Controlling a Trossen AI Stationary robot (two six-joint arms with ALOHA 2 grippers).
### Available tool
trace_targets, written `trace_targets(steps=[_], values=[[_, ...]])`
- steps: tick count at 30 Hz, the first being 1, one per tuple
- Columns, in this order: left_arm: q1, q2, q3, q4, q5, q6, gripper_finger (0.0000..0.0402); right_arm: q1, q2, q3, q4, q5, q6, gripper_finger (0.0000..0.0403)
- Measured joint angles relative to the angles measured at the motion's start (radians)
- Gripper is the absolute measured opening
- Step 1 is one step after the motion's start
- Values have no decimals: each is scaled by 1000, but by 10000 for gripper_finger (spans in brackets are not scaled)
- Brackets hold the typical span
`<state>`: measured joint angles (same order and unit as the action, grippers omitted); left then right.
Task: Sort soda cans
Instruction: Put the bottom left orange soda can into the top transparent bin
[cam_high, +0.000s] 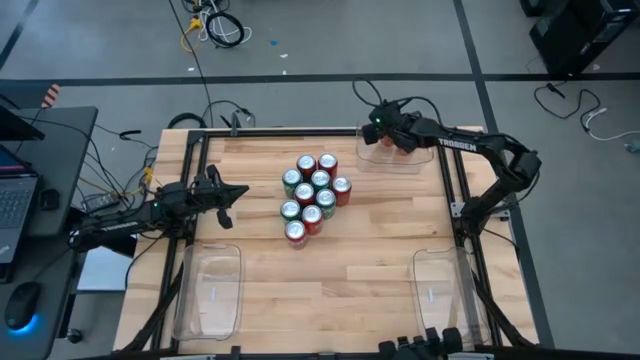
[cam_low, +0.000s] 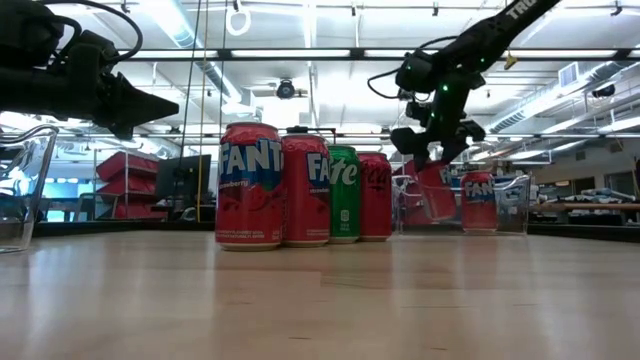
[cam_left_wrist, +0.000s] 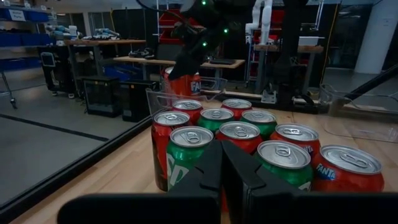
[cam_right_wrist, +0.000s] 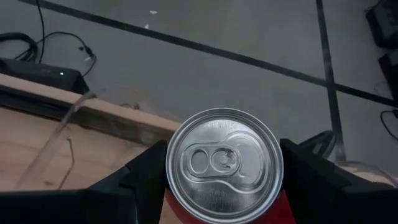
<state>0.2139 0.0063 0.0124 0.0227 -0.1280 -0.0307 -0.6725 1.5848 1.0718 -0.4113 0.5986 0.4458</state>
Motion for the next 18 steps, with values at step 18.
trace_targets(steps=[18], values=[[0,0,0,0,0,-3,8,-41,-5,-106,133,-61,0,250]])
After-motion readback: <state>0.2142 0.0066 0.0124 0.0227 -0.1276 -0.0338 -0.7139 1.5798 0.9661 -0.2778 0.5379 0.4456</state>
